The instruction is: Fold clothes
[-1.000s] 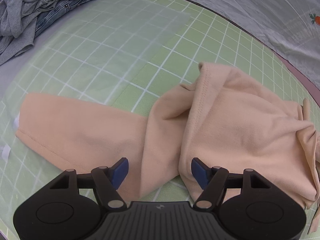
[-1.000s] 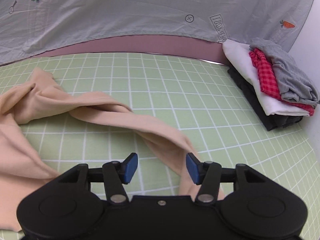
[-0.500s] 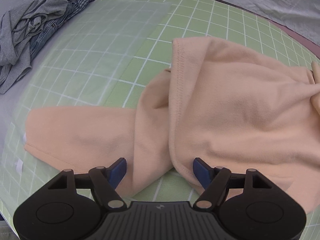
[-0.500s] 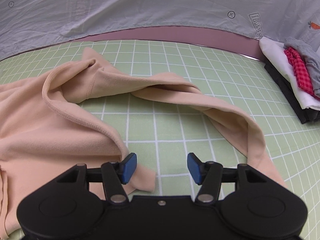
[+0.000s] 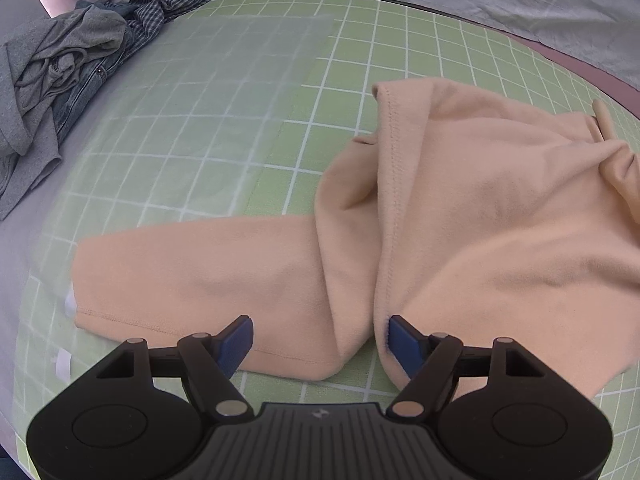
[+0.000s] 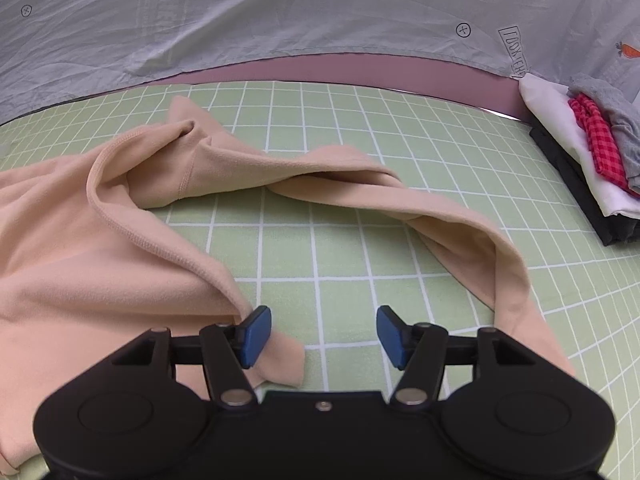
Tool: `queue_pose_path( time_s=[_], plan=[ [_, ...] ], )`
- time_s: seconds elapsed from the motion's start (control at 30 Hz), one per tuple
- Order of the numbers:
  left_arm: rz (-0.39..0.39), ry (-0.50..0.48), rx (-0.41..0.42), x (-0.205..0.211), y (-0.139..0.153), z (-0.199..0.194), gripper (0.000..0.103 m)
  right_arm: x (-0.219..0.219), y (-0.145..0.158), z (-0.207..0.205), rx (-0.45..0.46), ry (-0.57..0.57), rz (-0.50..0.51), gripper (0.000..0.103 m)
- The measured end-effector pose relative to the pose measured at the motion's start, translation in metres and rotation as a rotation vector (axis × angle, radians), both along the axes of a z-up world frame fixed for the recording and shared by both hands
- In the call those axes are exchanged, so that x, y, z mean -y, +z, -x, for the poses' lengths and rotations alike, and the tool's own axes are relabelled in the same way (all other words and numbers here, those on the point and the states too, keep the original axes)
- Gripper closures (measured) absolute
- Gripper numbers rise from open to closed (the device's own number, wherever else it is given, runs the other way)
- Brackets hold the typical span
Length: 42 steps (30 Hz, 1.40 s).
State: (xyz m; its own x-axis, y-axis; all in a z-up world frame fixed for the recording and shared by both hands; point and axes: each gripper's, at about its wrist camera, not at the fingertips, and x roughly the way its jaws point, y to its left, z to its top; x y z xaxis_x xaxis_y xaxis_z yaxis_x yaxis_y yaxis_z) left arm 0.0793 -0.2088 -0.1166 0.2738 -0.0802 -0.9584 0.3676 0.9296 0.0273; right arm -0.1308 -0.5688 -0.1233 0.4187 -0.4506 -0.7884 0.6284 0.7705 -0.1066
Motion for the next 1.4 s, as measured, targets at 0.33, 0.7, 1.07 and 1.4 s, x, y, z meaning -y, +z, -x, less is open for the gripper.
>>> queue_pose_path(
  time_s=[0.33, 0.7, 1.07, 1.4],
  plan=[
    [0.21, 0.081, -0.167, -0.002, -0.008, 0.032, 0.03, -0.01, 0.026, 0.006, 0.186, 0.044, -0.054, 0.044],
    [0.2, 0.073, -0.155, 0.003, -0.014, 0.044, 0.037, -0.03, 0.029, 0.006, 0.243, 0.081, -0.118, 0.041],
    [0.172, 0.004, -0.096, 0.016, -0.014, 0.048, 0.09, -0.032, 0.0, -0.013, 0.084, 0.195, -0.074, 0.074],
    [0.327, 0.03, -0.032, -0.009, 0.026, 0.07, 0.096, -0.049, 0.046, 0.045, 0.262, 0.207, -0.118, 0.098]
  ],
)
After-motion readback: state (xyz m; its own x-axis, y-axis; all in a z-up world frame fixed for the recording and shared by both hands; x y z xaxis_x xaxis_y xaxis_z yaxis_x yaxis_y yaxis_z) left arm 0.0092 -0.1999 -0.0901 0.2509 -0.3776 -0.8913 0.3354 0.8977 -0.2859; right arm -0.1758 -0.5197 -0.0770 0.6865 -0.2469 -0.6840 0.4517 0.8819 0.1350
